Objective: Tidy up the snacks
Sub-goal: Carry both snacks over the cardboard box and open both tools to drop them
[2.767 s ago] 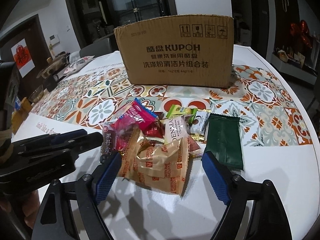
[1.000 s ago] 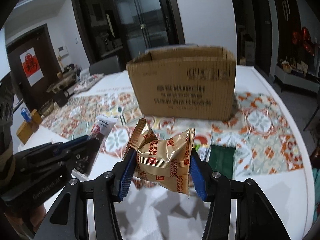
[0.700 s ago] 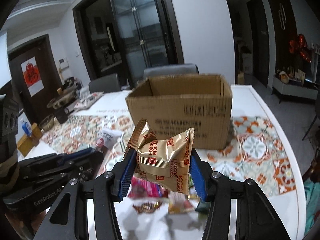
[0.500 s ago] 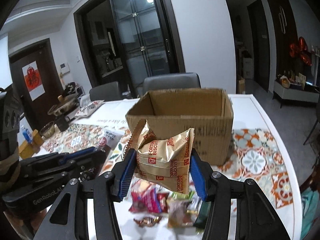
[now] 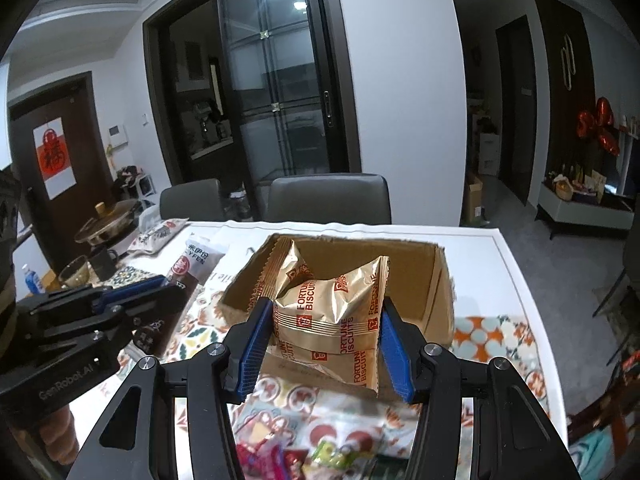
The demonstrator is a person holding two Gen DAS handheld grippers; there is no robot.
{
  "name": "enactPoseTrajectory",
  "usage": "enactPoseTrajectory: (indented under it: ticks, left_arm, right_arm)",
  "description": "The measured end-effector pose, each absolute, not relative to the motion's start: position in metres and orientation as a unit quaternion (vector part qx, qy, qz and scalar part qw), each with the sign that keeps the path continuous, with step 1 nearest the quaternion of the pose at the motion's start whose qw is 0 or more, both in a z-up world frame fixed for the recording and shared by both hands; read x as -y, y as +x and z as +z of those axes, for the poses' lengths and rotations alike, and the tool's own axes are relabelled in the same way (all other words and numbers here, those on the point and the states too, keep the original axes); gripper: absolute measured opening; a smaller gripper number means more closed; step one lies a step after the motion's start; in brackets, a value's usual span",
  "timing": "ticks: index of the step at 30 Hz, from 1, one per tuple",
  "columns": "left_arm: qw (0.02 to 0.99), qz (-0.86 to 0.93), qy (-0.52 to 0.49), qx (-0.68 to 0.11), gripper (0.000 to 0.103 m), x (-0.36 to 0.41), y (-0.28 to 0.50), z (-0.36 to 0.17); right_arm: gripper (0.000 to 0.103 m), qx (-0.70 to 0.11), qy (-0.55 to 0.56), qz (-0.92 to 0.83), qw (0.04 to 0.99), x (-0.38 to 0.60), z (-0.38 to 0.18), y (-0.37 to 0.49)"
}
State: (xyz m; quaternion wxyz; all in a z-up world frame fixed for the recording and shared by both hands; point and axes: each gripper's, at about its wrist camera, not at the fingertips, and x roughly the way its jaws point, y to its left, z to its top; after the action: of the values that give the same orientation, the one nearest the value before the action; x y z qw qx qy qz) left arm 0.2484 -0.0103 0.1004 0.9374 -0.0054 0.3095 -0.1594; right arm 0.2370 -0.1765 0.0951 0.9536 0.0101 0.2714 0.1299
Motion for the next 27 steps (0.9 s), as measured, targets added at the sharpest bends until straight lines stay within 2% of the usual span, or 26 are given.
enactPoseTrajectory:
  ticks: [24,26,27]
  left_arm:
    - [0.915,-0.169,0.009,-0.365,0.016,0.035,0.346,0.075]
    - [0.916,-0.164,0.014,-0.366,0.026,0.035,0.348,0.074]
    - [0.917,-0.161,0.015,-0.366,0.039,0.034,0.347,0.074]
  right_arm:
    - [0.054,-0.319,0.017,0.112,0.941,0.198,0.079,0.322]
    - [0.06,-0.318,0.007,0.105,0.942,0.197,0.08,0.323]
    - [0.07,-0.317,0.006,0.098,0.943,0.196,0.08,0.323]
